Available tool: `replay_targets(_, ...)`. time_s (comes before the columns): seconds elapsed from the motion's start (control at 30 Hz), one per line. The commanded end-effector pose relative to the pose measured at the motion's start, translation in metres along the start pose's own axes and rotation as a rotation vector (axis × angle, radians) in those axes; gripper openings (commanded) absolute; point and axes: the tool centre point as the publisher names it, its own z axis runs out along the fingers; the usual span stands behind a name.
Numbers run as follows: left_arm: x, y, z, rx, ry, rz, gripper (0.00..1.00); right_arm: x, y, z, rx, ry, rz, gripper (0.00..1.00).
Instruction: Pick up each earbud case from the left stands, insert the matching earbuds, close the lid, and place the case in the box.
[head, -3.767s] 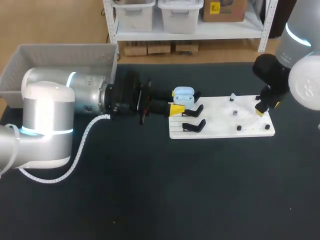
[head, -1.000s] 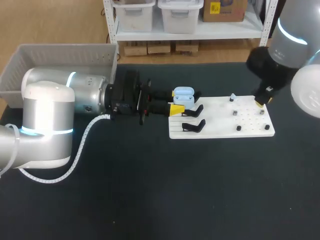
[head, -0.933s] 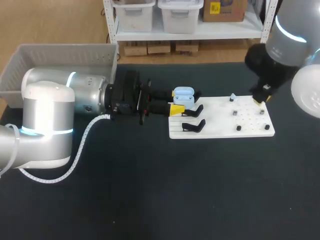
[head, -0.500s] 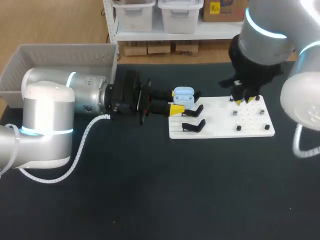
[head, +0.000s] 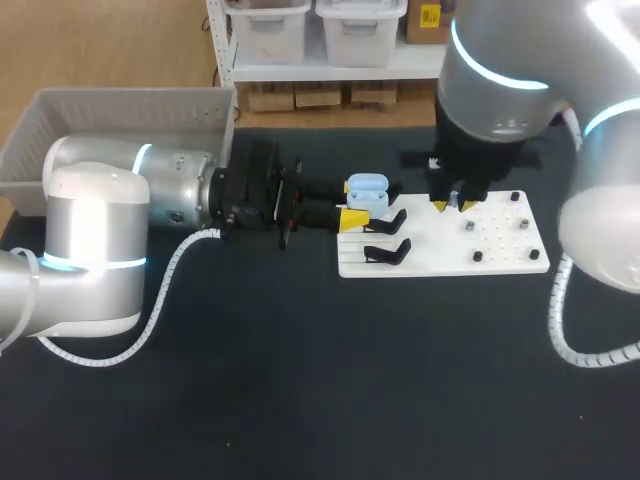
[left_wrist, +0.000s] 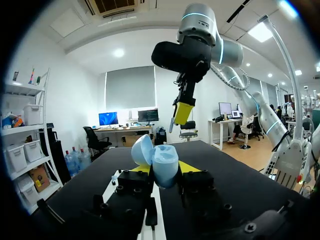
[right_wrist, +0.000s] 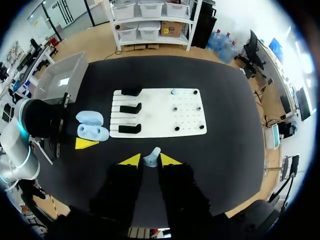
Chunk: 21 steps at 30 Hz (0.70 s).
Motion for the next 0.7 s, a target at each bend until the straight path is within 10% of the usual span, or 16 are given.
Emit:
replay_targets(0.03, 0.001, -0.001, 0.000, -0.005, -0.003, 0.003, 0.00, 0.005, -0.006, 0.000, -0.011, -0.025, 0.002, 0.00)
replay_targets(0.7, 0.001, -0.001, 0.000, -0.005, -0.003, 0.003, 0.00, 0.001, 0.007, -0.002, -0.046, 0.026, 0.163, 0.00)
